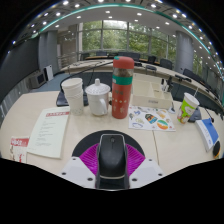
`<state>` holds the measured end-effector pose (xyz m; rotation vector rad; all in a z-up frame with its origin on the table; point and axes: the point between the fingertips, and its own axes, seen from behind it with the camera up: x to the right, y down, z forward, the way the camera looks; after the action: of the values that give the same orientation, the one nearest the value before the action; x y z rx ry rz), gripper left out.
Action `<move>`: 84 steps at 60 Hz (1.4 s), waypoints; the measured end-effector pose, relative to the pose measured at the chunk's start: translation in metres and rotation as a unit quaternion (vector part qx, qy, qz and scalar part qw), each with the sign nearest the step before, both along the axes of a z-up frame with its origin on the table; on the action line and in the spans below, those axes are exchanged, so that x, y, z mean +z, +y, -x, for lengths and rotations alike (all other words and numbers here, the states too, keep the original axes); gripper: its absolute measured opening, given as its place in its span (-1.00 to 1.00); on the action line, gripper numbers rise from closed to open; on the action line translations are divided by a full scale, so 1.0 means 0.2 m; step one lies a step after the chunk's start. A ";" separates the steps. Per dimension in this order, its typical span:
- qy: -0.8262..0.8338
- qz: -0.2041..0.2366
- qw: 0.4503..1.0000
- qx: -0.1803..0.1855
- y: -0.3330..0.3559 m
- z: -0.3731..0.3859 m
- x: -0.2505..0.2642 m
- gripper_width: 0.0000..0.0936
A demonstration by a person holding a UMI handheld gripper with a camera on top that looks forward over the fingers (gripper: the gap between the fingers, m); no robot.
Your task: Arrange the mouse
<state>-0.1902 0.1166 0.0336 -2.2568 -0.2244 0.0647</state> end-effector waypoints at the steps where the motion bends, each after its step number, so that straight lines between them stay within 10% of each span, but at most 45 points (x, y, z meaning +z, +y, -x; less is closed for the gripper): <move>1: 0.000 0.004 1.000 0.000 0.01 0.00 -0.03 -0.30; 15: 0.024 0.057 0.998 -0.014 0.02 0.02 -0.23 0.06; 21: 0.016 0.052 0.999 -0.004 -0.03 0.02 -0.17 0.85; 58: -0.015 -0.035 0.998 -0.051 -1.30 -0.20 0.78 0.82; 84: -0.021 -0.058 0.997 -0.055 -1.85 -0.26 0.98 0.83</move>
<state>-0.1381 -0.2530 0.2287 -2.1529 -0.1236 -0.0533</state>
